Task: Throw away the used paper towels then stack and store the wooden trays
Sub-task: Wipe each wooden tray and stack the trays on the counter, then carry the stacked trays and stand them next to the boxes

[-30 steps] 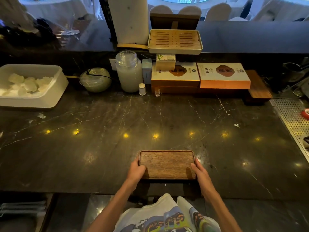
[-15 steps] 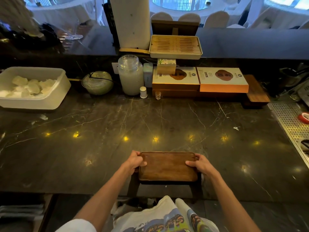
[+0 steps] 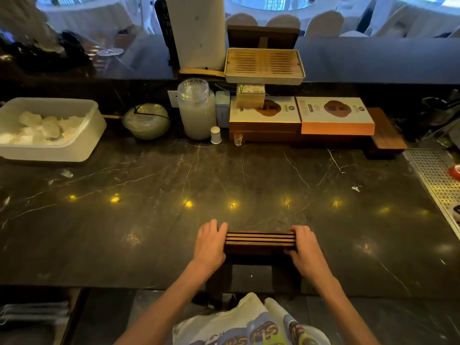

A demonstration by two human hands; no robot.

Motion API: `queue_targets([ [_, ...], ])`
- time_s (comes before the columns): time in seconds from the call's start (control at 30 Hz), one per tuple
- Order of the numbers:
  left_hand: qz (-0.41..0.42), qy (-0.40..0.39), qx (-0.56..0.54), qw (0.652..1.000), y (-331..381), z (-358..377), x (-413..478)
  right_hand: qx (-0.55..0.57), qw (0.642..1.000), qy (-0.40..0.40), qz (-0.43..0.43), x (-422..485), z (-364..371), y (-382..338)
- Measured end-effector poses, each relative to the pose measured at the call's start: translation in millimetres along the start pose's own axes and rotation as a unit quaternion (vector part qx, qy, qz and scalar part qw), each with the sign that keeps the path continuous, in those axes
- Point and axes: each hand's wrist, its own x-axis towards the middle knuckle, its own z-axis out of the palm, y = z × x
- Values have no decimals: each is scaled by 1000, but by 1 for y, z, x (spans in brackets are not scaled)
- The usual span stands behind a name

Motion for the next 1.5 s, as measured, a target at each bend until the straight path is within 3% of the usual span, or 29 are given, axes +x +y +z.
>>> queue_targets([
  [0.1,19,4,82,996,23,6,4,-185,982,3,-46,-2,9,-22],
  [0.33,91,36,116,988,60,23,6,-225,967,8,-120,-1,40,-81],
  [0.43,124,33,87,988,41,20,13,-194,969,30,-147,3,28,-62],
  [0.5,139,19,59,988,18,15,18,-165,980,12,-114,4,12,-36],
  [0.6,164,-16,-61,984,-14,4,22,66,997,-41,-12,2,-8,7],
  [0.67,156,-43,-184,969,-27,1,19,246,964,-90,42,0,-11,25],
  [0.77,46,-12,-403,914,-38,18,4,347,928,-121,67,-3,0,33],
  [0.87,-48,18,-511,858,-41,49,-12,362,923,-111,66,-4,17,30],
  [1.3,-92,-13,-523,847,-31,51,-17,344,934,-91,46,2,36,44],
  [1.5,-143,-47,-552,820,-16,30,-24,352,927,-117,55,-1,25,39],
])
